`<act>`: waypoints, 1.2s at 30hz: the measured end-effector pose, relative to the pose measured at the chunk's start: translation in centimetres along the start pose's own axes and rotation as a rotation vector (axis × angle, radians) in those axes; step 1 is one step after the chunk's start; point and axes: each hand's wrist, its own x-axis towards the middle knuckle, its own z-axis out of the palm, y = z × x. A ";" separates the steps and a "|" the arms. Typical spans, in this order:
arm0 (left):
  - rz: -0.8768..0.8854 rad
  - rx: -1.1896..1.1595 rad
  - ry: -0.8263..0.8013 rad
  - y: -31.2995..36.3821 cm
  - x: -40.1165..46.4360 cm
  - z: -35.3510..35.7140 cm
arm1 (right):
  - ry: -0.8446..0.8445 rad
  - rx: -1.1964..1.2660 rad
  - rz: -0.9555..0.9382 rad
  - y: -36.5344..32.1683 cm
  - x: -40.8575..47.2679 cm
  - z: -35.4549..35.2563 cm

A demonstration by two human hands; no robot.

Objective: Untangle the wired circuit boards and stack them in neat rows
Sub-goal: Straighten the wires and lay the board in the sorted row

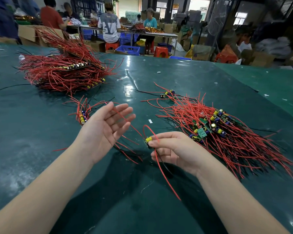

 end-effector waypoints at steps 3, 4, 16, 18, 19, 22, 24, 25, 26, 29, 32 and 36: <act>0.103 0.356 -0.005 -0.6 0.2 0.3 | 0.026 0.153 0.008 -0.2 0.1 0.0; 0.150 0.467 -0.021 -0.9 0.1 0.3 | 0.029 0.193 0.012 -0.2 0.0 0.0; 0.522 0.822 -0.067 -2.8 -0.9 0.7 | 0.026 0.088 -0.005 0.0 -0.1 0.5; 0.530 0.769 -0.077 -2.6 -0.9 0.8 | 0.039 0.078 -0.004 0.0 -0.1 0.5; 0.530 0.745 -0.079 -2.5 -0.9 0.8 | 0.048 0.073 -0.002 0.0 -0.1 0.5; 0.546 0.709 -0.081 -2.3 -0.8 0.8 | 0.057 0.060 -0.003 0.1 -0.1 0.4; 0.522 0.675 -0.078 -2.1 -0.8 0.7 | 0.045 0.054 -0.010 0.1 -0.1 0.3; 0.498 0.642 -0.075 -2.0 -0.7 0.6 | 0.035 0.048 -0.017 0.1 -0.1 0.2; 0.467 0.596 -0.069 -1.8 -0.7 0.7 | 0.027 0.039 -0.024 0.1 -0.1 0.1; 0.371 0.435 -0.060 -1.3 -0.7 0.8 | 0.010 0.011 -0.037 0.0 -0.2 -0.1; 0.317 0.341 -0.058 -0.9 -0.6 0.7 | -0.034 -0.025 -0.048 -0.1 -0.3 -0.2; 0.256 0.267 -0.027 -0.7 -0.5 0.5 | -0.109 -0.040 -0.095 -0.1 -0.6 -0.1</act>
